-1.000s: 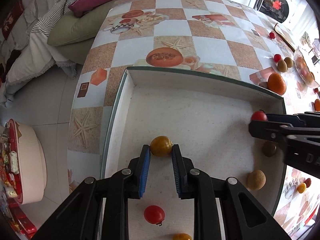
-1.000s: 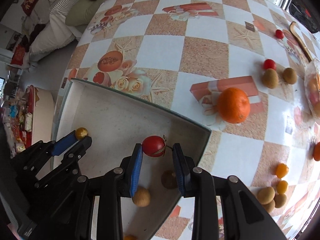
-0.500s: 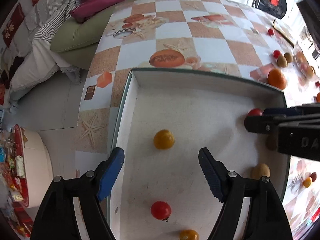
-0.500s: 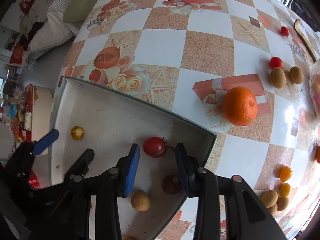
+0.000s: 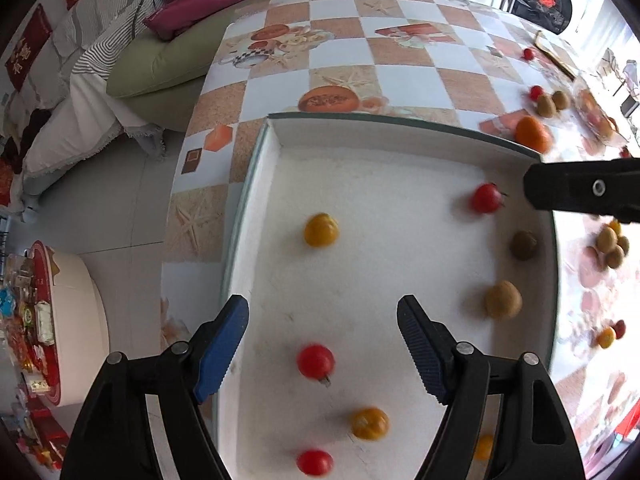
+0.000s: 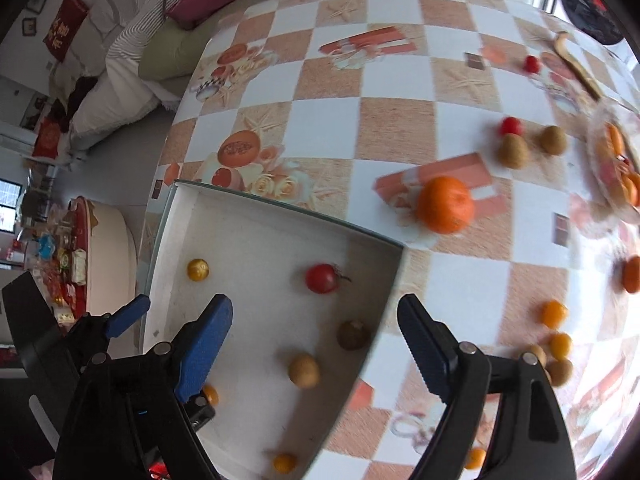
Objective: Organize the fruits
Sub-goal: 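Move both tools back over the fruit on the table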
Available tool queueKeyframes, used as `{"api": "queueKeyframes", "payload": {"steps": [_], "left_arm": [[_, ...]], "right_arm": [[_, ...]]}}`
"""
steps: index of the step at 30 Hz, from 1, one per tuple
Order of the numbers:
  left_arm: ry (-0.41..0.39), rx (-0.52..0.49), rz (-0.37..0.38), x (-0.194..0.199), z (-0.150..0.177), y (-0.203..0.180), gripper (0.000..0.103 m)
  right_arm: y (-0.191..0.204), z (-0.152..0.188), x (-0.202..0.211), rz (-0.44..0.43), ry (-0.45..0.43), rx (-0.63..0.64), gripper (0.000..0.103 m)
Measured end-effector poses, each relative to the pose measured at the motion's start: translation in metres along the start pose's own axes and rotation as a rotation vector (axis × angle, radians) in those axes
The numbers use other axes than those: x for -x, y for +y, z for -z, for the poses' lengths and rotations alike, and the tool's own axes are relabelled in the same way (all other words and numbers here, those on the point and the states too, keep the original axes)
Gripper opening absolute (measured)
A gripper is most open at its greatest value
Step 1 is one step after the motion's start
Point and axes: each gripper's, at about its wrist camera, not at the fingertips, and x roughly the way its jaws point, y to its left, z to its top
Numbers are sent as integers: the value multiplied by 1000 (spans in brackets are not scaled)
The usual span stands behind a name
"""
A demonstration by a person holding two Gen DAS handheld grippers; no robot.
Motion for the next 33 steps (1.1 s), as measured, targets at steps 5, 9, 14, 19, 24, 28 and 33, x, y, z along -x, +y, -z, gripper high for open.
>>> {"api": "queueKeyframes", "payload": {"steps": [5, 9, 14, 19, 24, 28, 33], "left_arm": [[3, -42, 21, 17, 14, -25, 78], [-5, -83, 42, 31, 21, -48, 78], [-23, -151, 76, 50, 30, -80, 78], [-51, -217, 103, 65, 27, -113, 78], [-65, -259, 137, 73, 19, -144, 78], [-55, -295, 154, 71, 14, -173, 78], [-30, -329, 148, 54, 7, -201, 78]], "right_arm": [[-24, 20, 19, 16, -3, -47, 87], [-50, 42, 29, 36, -1, -88, 87], [-86, 75, 44, 78, -4, -127, 87], [-127, 106, 61, 140, -20, -195, 87], [-167, 133, 70, 176, -13, -271, 87], [-193, 145, 75, 188, -11, -322, 87], [-212, 151, 77, 192, -7, -335, 87]]}}
